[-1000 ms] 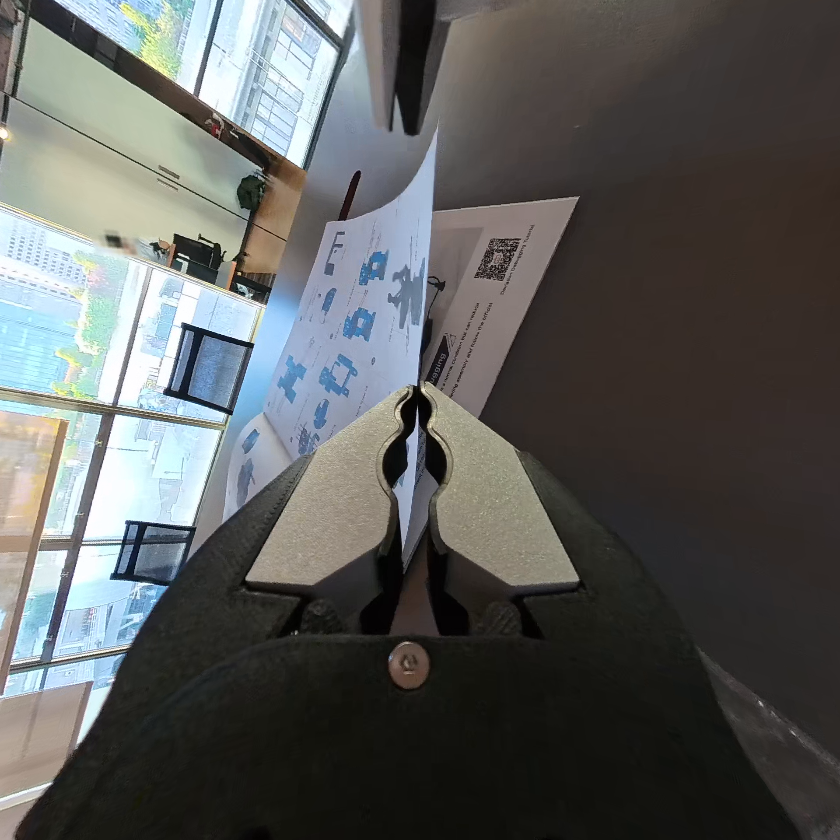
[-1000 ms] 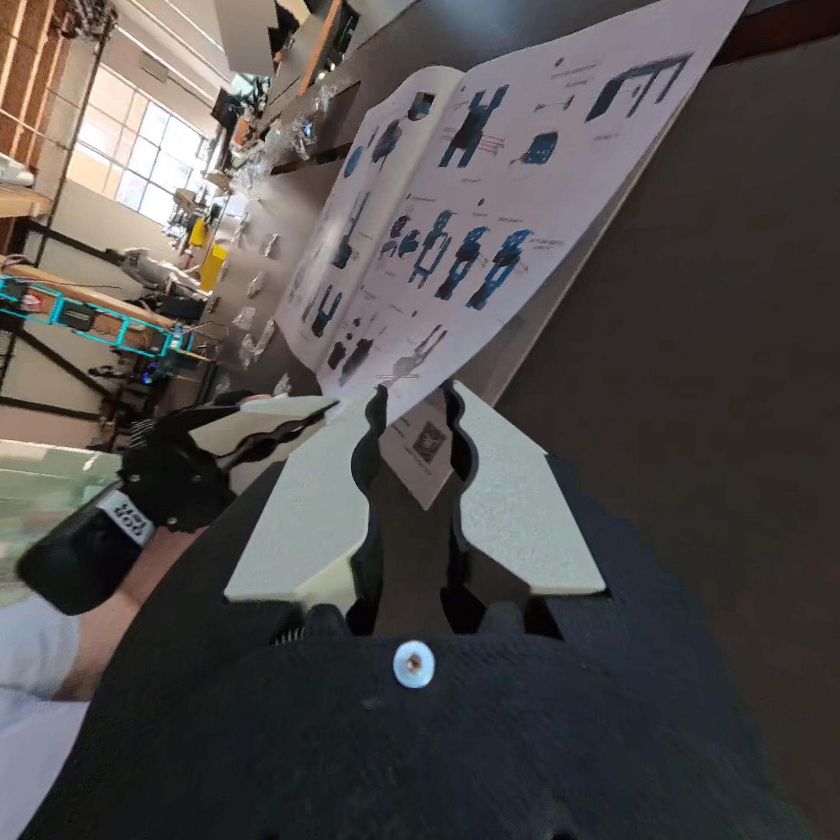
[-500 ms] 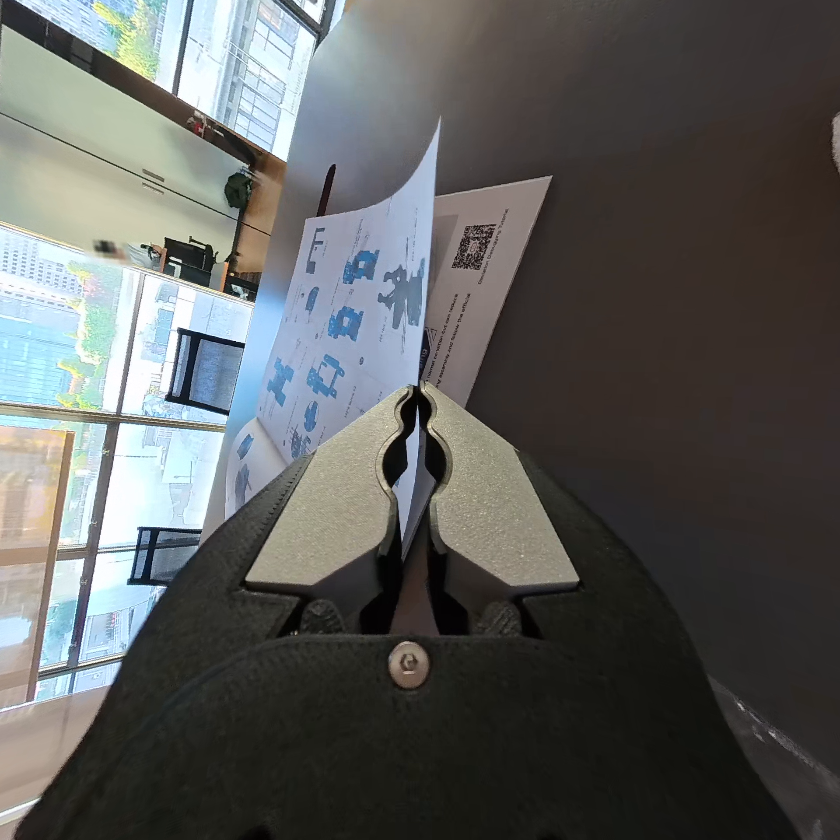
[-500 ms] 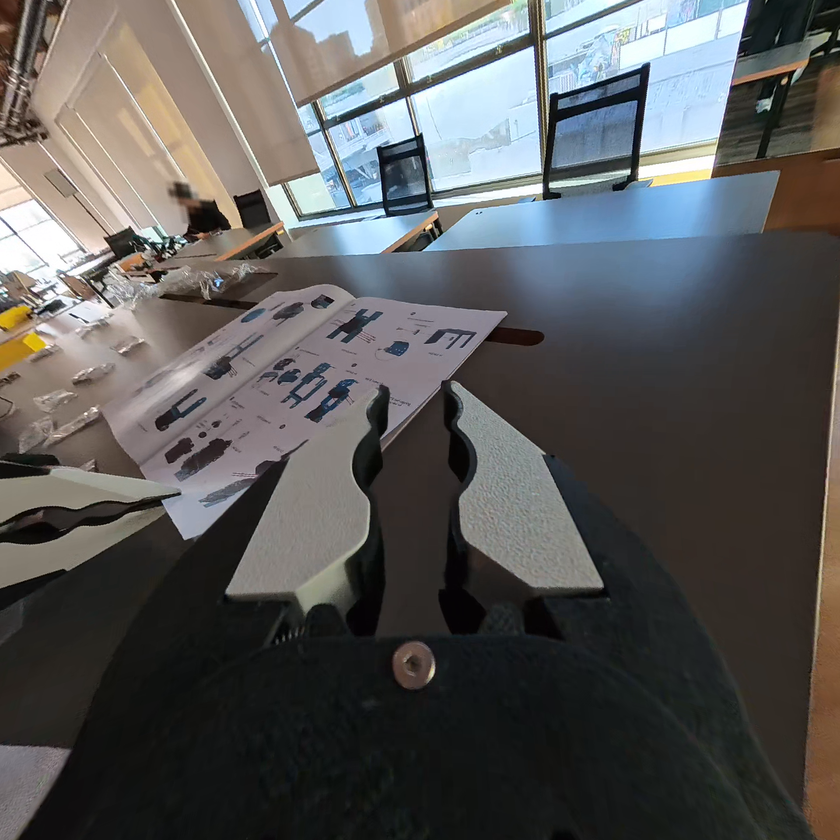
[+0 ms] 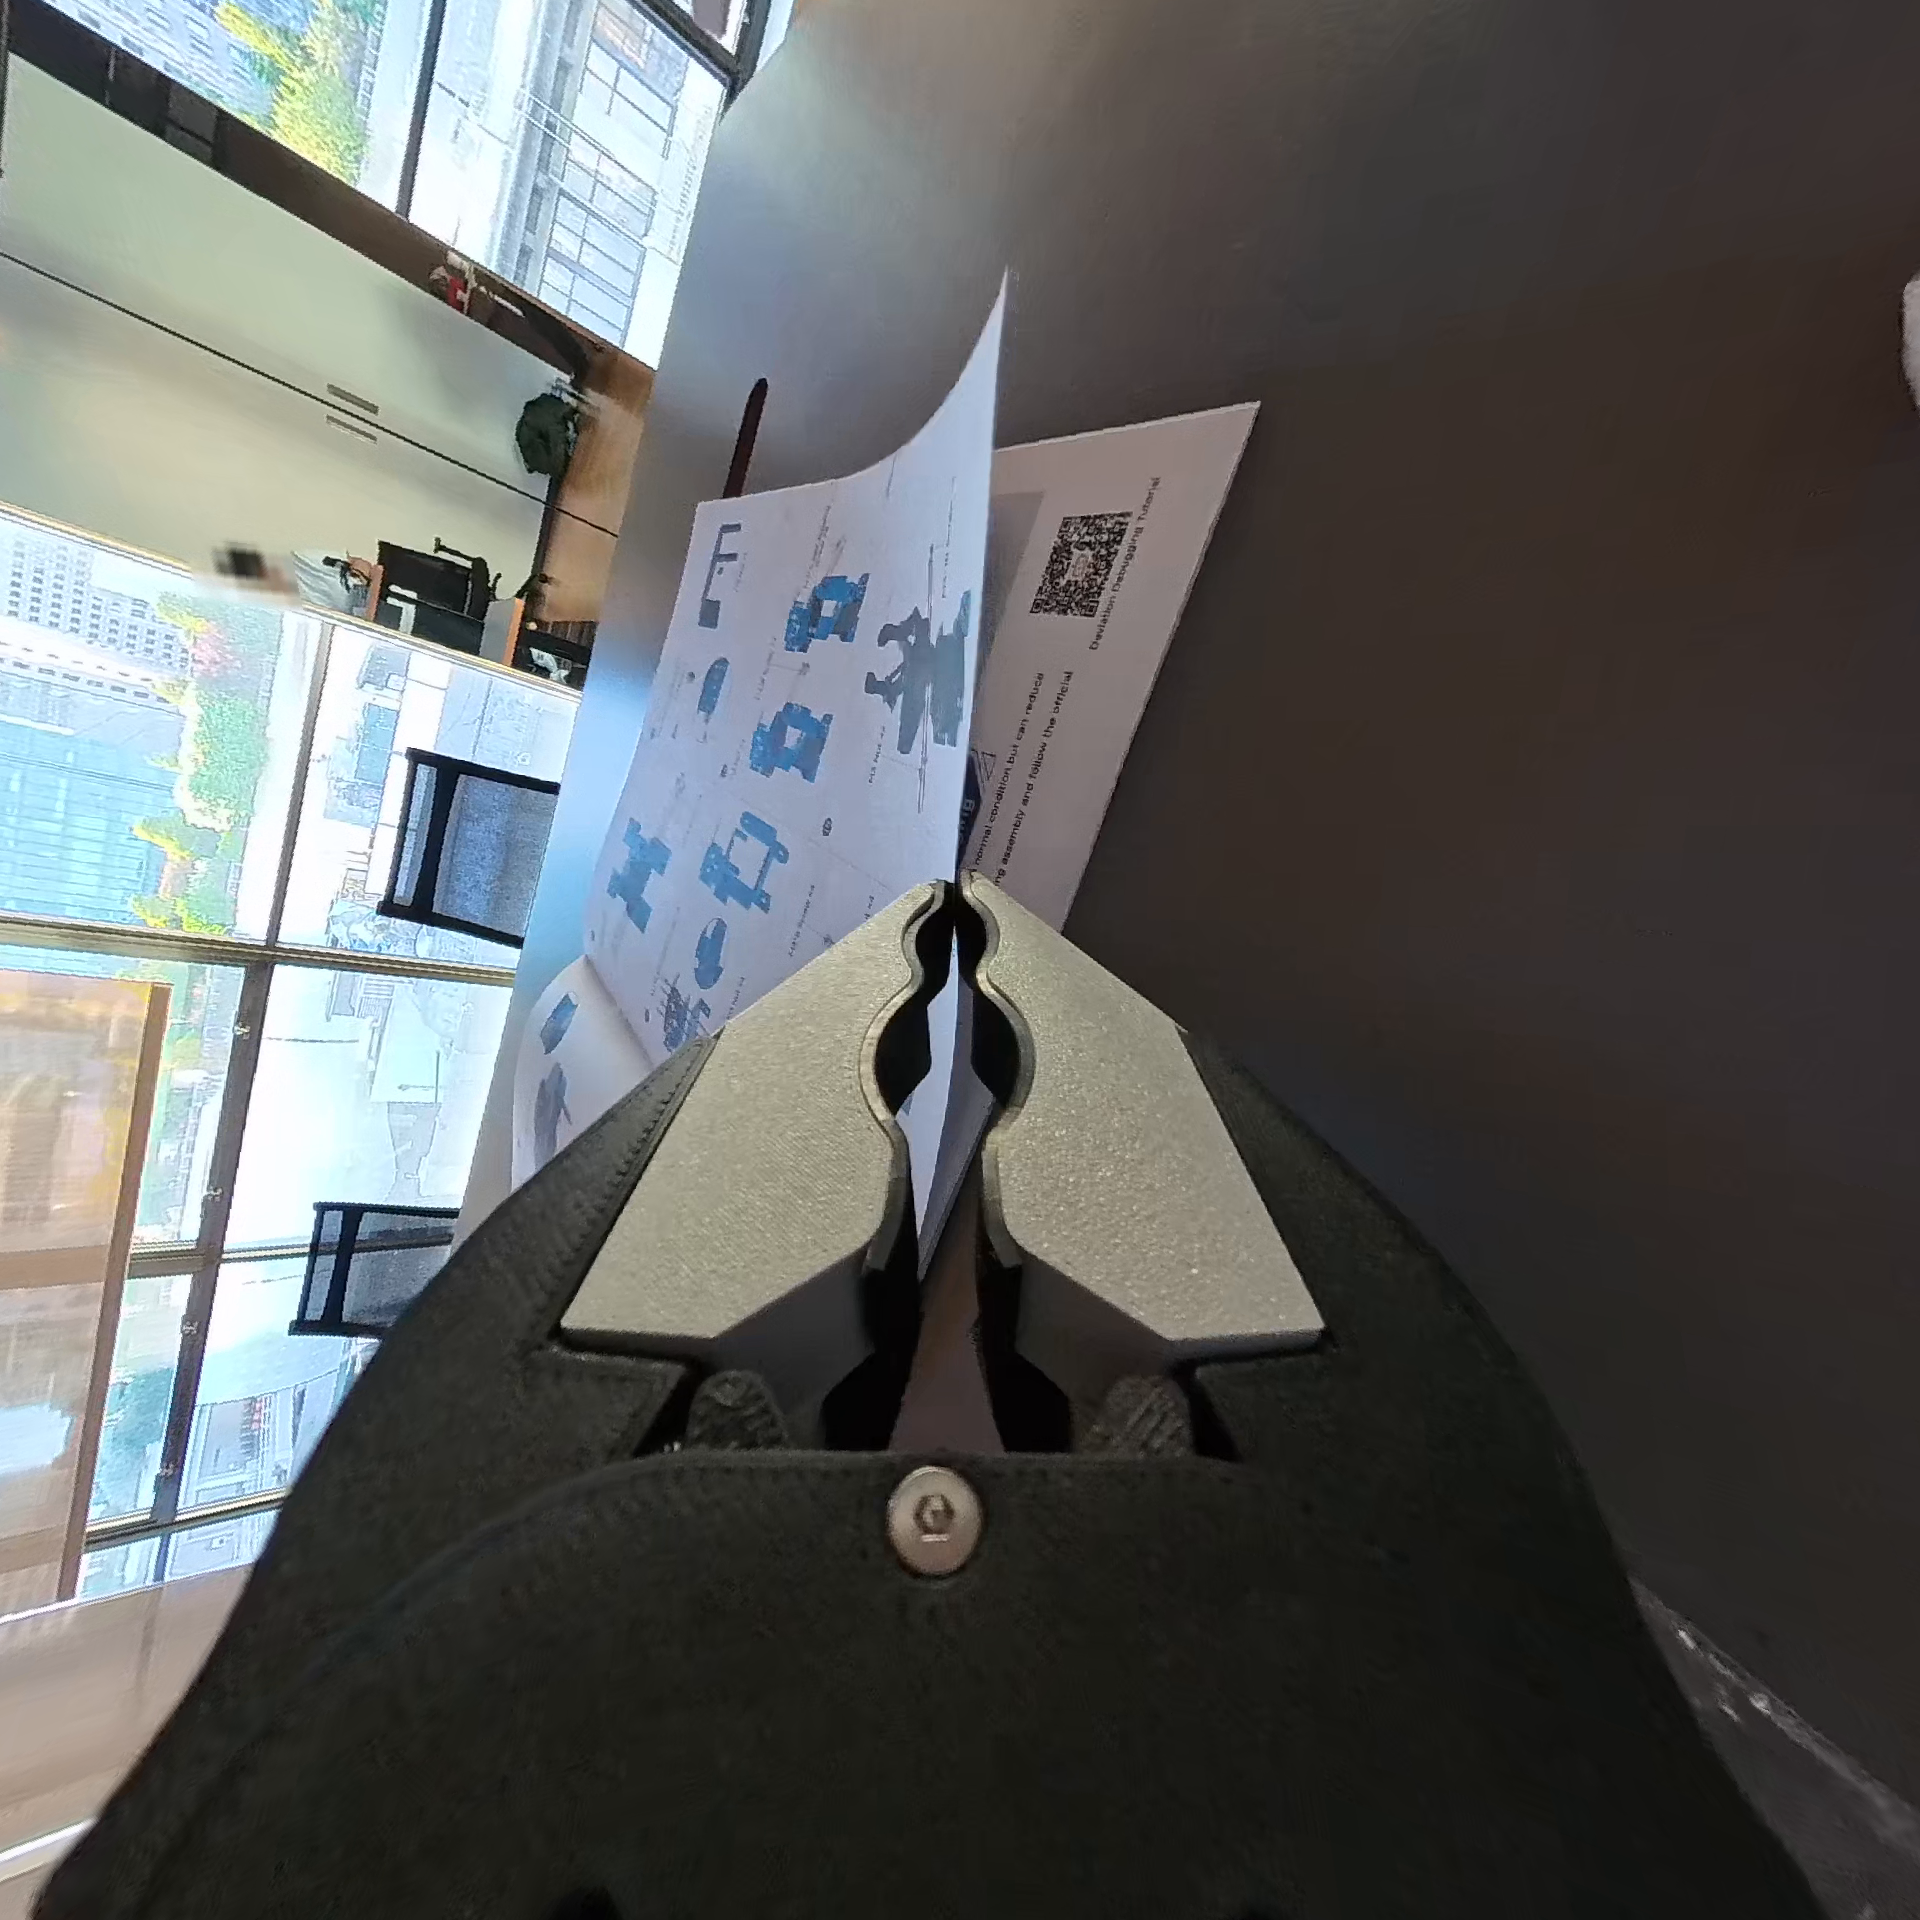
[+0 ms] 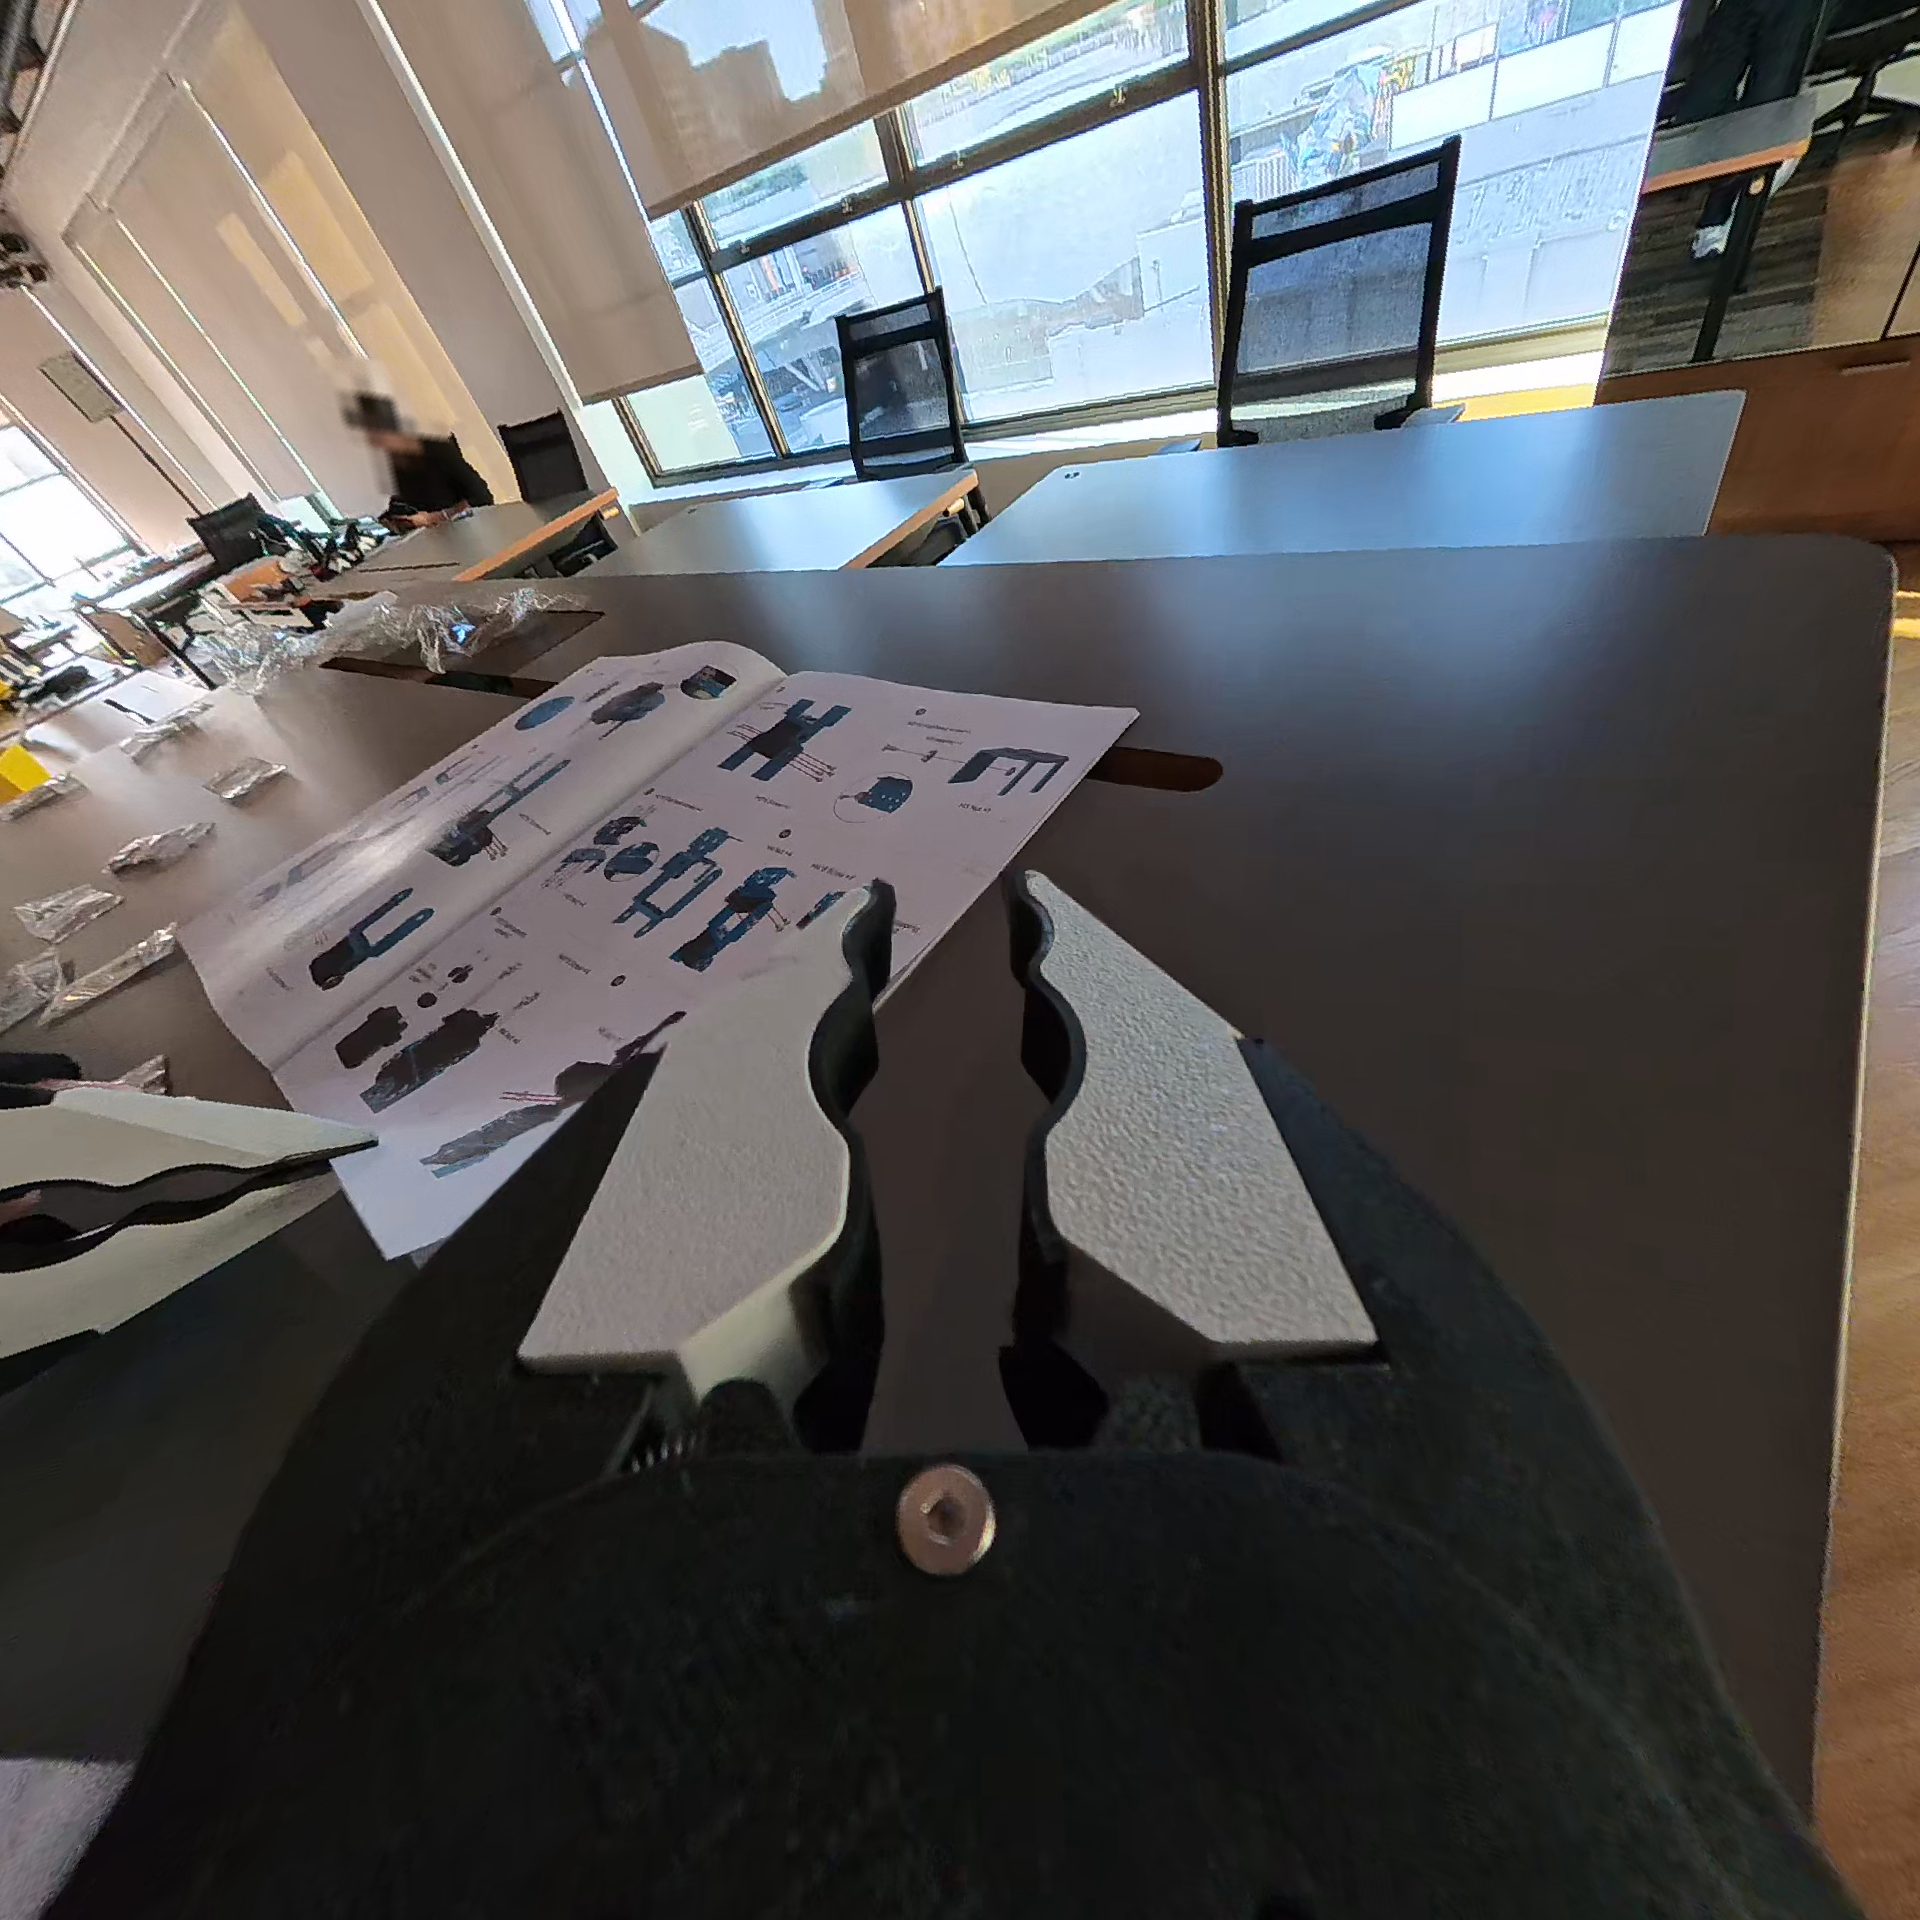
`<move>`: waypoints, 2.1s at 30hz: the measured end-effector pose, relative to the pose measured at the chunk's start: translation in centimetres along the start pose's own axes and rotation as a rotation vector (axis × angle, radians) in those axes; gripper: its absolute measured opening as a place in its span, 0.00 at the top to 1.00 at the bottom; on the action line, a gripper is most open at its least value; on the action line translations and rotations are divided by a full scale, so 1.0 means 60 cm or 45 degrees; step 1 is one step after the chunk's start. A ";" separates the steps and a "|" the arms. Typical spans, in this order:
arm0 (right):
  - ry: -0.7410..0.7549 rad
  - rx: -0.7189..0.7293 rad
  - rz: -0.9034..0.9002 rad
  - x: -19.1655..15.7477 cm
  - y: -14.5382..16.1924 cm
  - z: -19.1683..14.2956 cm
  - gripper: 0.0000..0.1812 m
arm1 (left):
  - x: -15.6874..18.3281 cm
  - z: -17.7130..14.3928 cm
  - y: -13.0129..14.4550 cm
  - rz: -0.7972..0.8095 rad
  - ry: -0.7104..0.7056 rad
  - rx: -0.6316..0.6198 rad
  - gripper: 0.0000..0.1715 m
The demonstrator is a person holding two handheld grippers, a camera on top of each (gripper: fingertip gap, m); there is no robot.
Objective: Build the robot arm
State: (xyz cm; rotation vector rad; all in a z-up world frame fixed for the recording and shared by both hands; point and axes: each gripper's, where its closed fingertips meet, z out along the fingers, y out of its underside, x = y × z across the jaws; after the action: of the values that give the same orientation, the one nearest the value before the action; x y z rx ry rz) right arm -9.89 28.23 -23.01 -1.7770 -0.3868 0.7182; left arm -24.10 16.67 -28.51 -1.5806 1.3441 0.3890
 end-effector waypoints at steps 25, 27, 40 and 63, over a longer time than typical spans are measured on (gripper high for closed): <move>-0.142 -0.391 0.520 -0.104 0.067 -0.004 0.92 | -0.034 -0.022 -0.008 -0.024 -0.148 0.022 1.00; -0.247 -0.418 0.726 -0.125 0.068 -0.013 0.86 | -0.034 -0.023 -0.009 -0.012 -0.148 0.031 1.00; -0.194 -0.119 0.972 -0.114 0.042 -0.026 0.89 | -0.052 -0.043 -0.018 -0.183 -0.202 0.143 1.00; 0.302 -0.603 0.006 -0.121 0.164 -0.002 0.98 | -0.171 -0.113 0.103 -1.346 -0.076 0.219 1.00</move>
State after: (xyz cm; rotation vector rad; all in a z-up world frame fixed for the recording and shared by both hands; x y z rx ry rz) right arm -16.22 20.71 -30.28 -2.2819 -0.4145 0.4300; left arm -35.28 17.49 -20.53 -1.8614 0.3449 -0.3216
